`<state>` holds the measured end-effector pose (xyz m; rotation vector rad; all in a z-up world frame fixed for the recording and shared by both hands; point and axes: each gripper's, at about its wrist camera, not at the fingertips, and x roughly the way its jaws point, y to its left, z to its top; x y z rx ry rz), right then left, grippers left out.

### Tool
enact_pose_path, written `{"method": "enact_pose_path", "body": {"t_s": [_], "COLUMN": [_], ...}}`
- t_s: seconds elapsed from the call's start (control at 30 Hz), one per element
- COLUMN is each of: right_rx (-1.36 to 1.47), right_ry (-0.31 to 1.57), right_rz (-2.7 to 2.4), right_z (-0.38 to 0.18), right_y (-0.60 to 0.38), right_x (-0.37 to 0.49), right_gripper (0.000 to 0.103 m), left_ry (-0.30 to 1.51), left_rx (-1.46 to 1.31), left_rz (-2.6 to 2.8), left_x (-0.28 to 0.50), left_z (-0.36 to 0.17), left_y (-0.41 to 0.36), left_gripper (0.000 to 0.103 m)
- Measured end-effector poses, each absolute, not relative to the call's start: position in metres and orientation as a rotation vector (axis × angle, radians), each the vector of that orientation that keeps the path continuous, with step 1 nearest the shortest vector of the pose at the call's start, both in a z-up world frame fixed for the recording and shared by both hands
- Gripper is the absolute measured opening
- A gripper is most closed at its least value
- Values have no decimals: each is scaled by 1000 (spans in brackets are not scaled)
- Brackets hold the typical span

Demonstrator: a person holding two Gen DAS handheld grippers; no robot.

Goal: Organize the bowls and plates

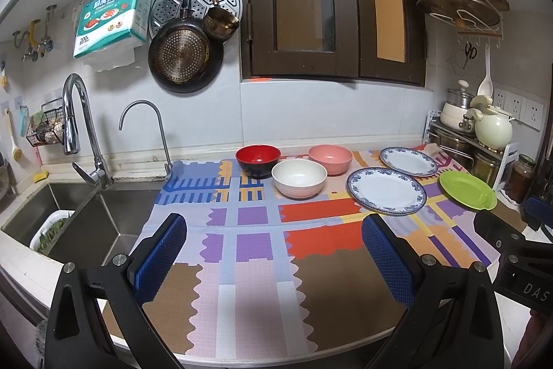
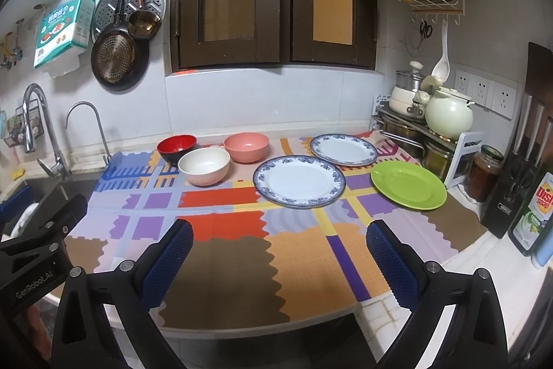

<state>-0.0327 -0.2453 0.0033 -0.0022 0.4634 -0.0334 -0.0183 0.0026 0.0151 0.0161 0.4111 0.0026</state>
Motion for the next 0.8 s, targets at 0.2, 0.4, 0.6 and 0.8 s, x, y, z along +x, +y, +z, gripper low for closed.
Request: {"method": "enact_pose_path", "body": {"t_s": [0.2, 0.4, 0.6, 0.8], "right_rx": [-5, -8, -8, -7], "right_ry": [460, 457, 458, 457], "right_rz": [-33, -31, -28, -29], "right_z": [4, 6, 4, 5], "right_y": [-243, -241, -242, -242], "right_x": [-33, -32, -31, -31], "right_gripper": [102, 102, 102, 102], "left_ry": [410, 408, 408, 407], "left_rx": [13, 13, 12, 12], "left_rz": [2, 4, 4, 4], "left_x": [-19, -19, -19, -19], "left_z": [15, 16, 16, 16], "left_y": [4, 5, 5, 5], "left_gripper": [103, 103, 103, 103]}}
